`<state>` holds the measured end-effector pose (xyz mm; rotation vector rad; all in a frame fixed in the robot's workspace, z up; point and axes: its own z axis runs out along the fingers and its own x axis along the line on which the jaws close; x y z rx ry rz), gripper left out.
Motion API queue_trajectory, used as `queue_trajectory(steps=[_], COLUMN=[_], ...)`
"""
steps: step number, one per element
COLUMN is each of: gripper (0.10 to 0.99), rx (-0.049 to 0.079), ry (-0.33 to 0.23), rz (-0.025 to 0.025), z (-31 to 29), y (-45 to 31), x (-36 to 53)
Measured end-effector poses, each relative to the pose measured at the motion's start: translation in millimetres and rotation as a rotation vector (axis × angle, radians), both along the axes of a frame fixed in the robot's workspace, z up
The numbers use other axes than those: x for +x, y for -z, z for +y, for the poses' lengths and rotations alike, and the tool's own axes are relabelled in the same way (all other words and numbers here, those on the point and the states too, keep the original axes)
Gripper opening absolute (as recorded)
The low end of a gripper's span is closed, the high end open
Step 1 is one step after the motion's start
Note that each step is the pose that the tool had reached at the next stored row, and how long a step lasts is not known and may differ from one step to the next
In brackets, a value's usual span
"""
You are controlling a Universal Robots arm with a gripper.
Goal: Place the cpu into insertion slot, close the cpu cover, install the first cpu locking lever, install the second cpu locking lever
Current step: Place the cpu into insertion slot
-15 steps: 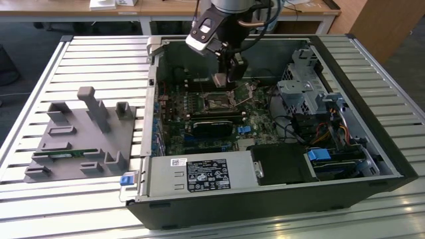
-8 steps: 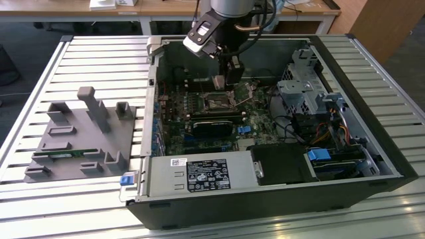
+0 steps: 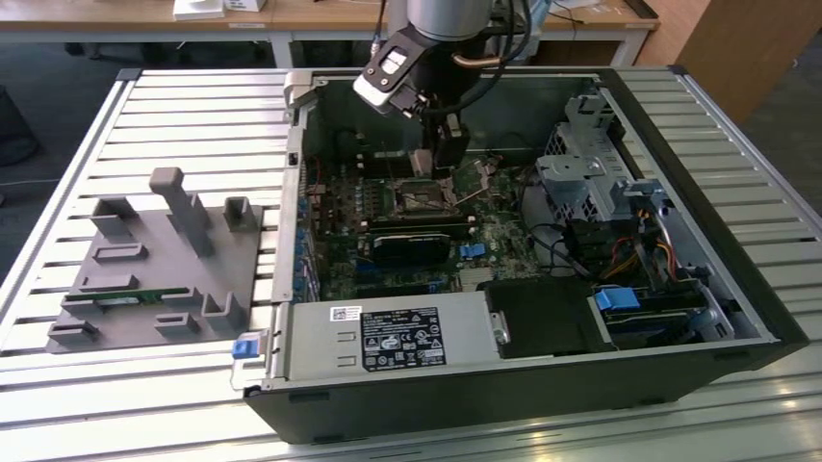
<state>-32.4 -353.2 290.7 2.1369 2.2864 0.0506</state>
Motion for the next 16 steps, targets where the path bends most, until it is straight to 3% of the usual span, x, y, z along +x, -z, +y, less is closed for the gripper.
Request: queue_trajectory(steps=[10,16], gripper=[0.541,0.541], rx=[0.0,-0.005], ry=[0.0,0.045], rz=[0.0001,-0.0001], z=[0.0,0.4], y=[4.3,7.8], x=[0.0,0.1])
